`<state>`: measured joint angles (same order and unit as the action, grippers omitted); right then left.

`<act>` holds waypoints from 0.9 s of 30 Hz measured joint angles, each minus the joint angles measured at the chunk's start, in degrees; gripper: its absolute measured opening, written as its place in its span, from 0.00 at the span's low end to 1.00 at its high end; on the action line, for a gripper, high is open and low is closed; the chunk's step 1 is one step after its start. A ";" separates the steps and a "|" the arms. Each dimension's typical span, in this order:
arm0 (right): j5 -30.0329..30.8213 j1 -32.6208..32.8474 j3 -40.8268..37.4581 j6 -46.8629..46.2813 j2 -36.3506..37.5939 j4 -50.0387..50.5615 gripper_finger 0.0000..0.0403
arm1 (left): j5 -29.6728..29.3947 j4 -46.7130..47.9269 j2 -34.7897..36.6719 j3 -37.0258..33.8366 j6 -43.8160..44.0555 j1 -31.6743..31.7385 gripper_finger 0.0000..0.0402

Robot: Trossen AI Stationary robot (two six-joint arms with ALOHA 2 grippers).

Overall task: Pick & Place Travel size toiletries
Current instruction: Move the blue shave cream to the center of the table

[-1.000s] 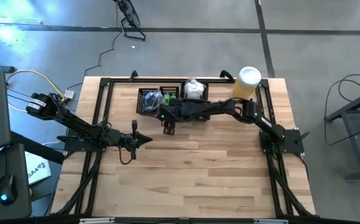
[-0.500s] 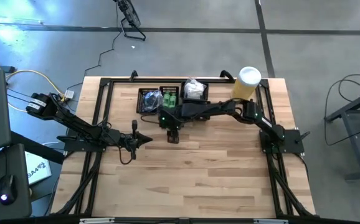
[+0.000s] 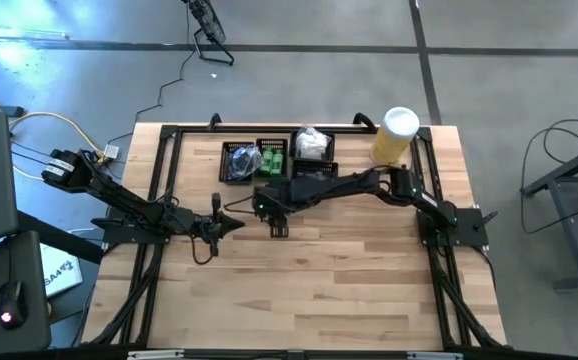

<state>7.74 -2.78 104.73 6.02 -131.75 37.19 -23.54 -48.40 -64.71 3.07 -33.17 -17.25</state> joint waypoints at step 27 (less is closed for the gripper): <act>-5.69 -7.56 -0.36 -3.40 1.71 -1.73 0.47 | 0.01 0.72 0.00 0.02 0.44 -0.01 0.00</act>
<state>2.05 -10.35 104.37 2.62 -130.04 35.46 -23.53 -47.69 -64.71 3.09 -32.73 -17.26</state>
